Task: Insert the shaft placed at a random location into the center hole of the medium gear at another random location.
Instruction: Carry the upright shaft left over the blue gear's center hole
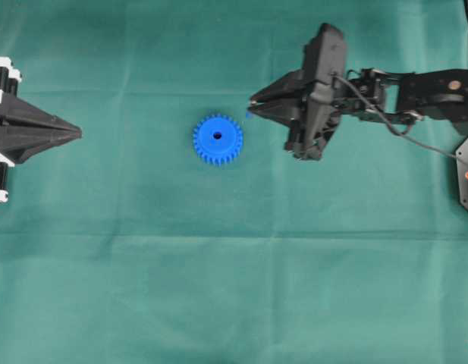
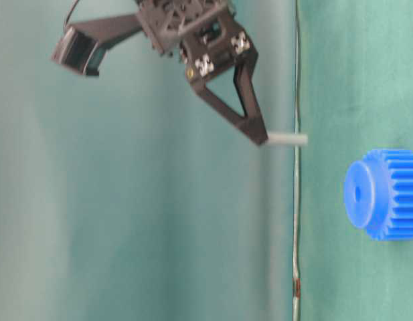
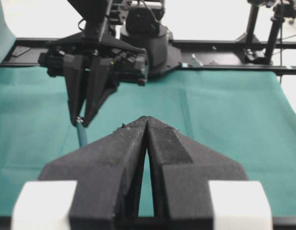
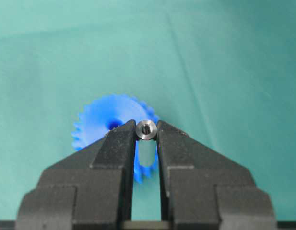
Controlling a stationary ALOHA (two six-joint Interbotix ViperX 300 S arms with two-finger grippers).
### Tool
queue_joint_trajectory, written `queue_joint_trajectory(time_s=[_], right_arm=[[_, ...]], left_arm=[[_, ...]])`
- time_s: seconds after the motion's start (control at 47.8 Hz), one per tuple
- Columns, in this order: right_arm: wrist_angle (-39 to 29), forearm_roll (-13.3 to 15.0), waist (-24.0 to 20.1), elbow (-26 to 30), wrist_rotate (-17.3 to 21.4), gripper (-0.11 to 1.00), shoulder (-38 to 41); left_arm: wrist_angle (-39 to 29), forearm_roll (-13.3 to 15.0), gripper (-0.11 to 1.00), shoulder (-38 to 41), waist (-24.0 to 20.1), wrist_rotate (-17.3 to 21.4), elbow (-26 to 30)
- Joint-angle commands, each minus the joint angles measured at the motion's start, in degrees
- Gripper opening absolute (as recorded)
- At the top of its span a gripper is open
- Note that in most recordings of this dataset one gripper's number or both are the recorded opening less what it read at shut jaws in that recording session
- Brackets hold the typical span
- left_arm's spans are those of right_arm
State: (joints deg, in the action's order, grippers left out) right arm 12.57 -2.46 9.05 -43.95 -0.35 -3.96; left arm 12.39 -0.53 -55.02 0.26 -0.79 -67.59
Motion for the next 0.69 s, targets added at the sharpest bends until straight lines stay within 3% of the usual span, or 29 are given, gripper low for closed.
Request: queue_joint_trajectory(time_s=[0.0, 0.272, 0.67], right_arm=[[0.88, -0.18, -0.97, 3.6, 0.09, 0.13, 0.88], [0.7, -0.09, -2.29, 8.26, 0.0, 0.13, 5.19], [1.05, -0.09, -2.29, 8.0, -0.09, 0.13, 5.89]], left_arm=[[0.35, 0.0, 0.0, 0.44, -0.09, -0.09, 1.32], [0.35, -0.09, 0.0, 0.44, -0.09, -0.09, 1.32], [0.35, -0.09, 0.0, 0.44, -0.09, -0.09, 1.32]])
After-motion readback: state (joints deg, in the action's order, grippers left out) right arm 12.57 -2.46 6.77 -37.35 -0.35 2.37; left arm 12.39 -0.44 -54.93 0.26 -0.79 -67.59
